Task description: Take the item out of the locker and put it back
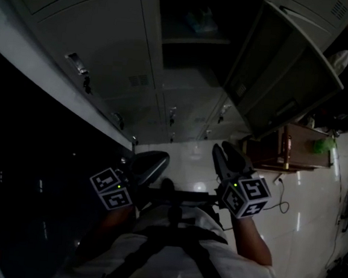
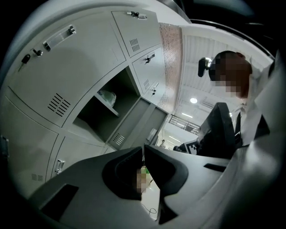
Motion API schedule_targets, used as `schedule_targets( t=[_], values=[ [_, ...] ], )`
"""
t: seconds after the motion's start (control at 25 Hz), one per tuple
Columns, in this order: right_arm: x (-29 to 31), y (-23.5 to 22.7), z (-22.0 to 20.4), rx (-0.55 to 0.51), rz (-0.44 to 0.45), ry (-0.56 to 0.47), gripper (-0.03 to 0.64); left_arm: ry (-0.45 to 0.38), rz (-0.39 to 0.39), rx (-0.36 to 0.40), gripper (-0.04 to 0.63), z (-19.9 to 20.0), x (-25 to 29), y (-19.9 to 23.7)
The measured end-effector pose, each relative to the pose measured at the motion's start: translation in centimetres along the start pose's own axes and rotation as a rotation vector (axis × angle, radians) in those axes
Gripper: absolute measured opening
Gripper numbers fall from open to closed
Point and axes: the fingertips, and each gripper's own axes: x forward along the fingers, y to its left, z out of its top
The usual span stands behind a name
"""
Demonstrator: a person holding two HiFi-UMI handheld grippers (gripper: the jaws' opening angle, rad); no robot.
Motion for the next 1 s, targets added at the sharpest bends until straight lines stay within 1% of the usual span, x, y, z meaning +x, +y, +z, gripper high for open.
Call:
schedule_targets(
  t=[0.16, 0.28, 0.44, 0.6, 0.76, 0.88, 1.0],
  values=[
    [-2.2, 0.5, -1.2, -0.008, 0.046, 0.001, 0.098, -0.024, 0.041, 0.012, 0.002, -1.4, -0.7, -2.2],
    [-5.2, 0.8, -2.1, -0.024, 0.079, 0.008, 0.098, -0.045, 0.069, 0.016, 0.002, -3.2, -0.6, -4.7],
    [-10.4, -0.7, -4.6, -0.036, 0.1, 0.032, 0.098, -0.06, 0.087, 0.009, 0.002, -6.5, 0.4, -9.4],
    [-15.6, -1.4, -7.5, -0.042, 0.137, 0.066, 0.098, -0.074, 0.122, -0.008, 0.002, -10.3, 0.6, -14.6],
    [-19.3, -0.1, -7.9, -0.031, 0.195, 0.034, 0.098, -0.086, 0.159, -0.006, 0.002, -13.0, 0.0, -18.5],
    [-21.5, 0.5, -9.1, -0.033, 0.214, 0.054, 0.098, -0.092, 0.175, -0.002, 0.002, -14.4, -0.6, -20.8],
    [-22.9, 1.0, -9.5, -0.035, 0.224, 0.055, 0.098, -0.101, 0.176, 0.003, 0.002, -14.8, -0.8, -22.2]
  ],
)
